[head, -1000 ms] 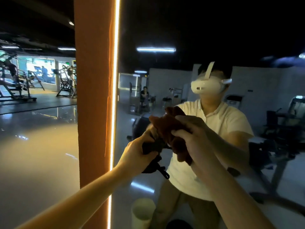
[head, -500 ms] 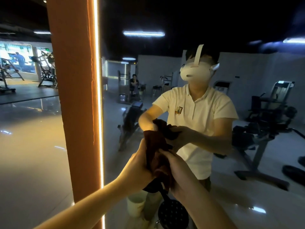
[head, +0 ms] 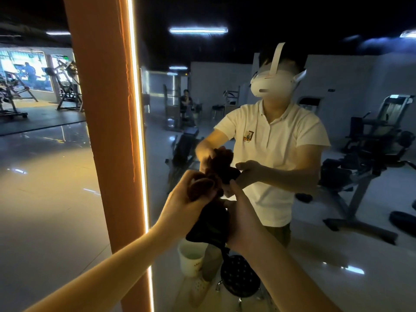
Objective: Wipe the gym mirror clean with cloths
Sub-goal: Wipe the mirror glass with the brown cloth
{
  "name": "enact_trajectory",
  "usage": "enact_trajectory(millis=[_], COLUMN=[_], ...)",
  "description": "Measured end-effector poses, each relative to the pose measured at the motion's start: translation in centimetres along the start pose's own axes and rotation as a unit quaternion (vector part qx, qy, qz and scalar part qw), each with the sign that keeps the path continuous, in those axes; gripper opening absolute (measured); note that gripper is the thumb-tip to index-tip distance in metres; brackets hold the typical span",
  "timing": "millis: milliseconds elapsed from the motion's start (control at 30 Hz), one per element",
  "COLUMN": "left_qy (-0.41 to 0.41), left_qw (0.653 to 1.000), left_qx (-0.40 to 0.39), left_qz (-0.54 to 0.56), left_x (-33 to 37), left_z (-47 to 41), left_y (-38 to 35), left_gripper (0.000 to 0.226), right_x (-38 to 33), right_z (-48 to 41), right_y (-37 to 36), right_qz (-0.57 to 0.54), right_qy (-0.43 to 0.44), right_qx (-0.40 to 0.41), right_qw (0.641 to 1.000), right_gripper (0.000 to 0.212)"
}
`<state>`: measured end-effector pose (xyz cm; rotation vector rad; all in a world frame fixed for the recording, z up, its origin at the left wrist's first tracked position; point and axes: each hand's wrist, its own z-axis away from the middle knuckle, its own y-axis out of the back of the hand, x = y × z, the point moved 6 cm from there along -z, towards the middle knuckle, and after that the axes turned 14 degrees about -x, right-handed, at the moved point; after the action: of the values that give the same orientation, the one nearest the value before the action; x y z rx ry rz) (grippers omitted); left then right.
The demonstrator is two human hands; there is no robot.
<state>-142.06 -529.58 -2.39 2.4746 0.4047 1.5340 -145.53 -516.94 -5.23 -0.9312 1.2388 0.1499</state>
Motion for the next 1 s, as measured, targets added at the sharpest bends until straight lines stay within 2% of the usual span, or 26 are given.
enact_trajectory(millis=[100,167,267,333,400,467,600,633,700,767,833,933,1000], left_qy=[0.035,0.033,-0.001,-0.042,-0.090,-0.145,-0.233,-0.253,-0.294,-0.314,-0.307,-0.343,-0.387], left_qw=[0.995,0.995,0.999,0.997,0.985,0.960,0.901,0.884,0.849,0.821,0.807,0.791,0.767], left_qx=[0.045,0.059,0.048,0.052,0.083,0.131,0.219,0.247,0.297,0.323,0.315,0.229,0.166], left_qz=[0.079,0.075,0.008,-0.038,-0.119,-0.201,-0.295,-0.307,-0.322,-0.351,-0.394,-0.452,-0.483], left_x=[-0.6,-0.5,1.2,3.0,5.4,8.4,14.8,16.3,19.4,22.0,22.8,21.8,20.6], left_z=[-0.8,-1.4,-2.5,-3.3,-4.7,-6.3,-9.7,-10.7,-12.7,-14.7,-16.9,-18.1,-18.0], left_y=[2.2,3.6,4.7,5.2,6.1,7.3,9.0,9.3,9.4,9.1,8.2,5.0,3.7], left_gripper=[0.019,0.020,0.027,0.030,0.035,0.041,0.044,0.043,0.041,0.044,0.065,0.092,0.084], right_x=[-0.2,-1.3,-4.1,-6.6,-9.8,-13.2,-19.7,-21.2,-24.3,-27.3,-29.6,-31.7,-32.1], right_z=[0.9,1.5,2.5,3.1,3.7,4.6,6.2,6.5,6.7,6.6,6.1,5.2,4.6], right_y=[-0.1,0.7,1.1,0.9,0.1,-1.3,-4.7,-5.6,-7.1,-8.3,-9.2,-9.5,-9.2], right_qz=[0.031,0.109,0.246,0.346,0.440,0.537,0.695,0.709,0.727,0.735,0.735,0.728,0.717], right_qy=[-0.024,-0.016,0.010,0.056,0.142,0.243,0.435,0.471,0.509,0.528,0.543,0.566,0.577], right_qx=[-0.056,-0.034,0.014,0.049,0.068,0.080,0.140,0.151,0.169,0.200,0.222,0.253,0.266], right_qw=[0.998,0.993,0.969,0.935,0.884,0.804,0.556,0.503,0.428,0.377,0.339,0.294,0.287], right_gripper=[0.034,0.022,0.033,0.043,0.050,0.047,0.037,0.038,0.040,0.043,0.044,0.047,0.051])
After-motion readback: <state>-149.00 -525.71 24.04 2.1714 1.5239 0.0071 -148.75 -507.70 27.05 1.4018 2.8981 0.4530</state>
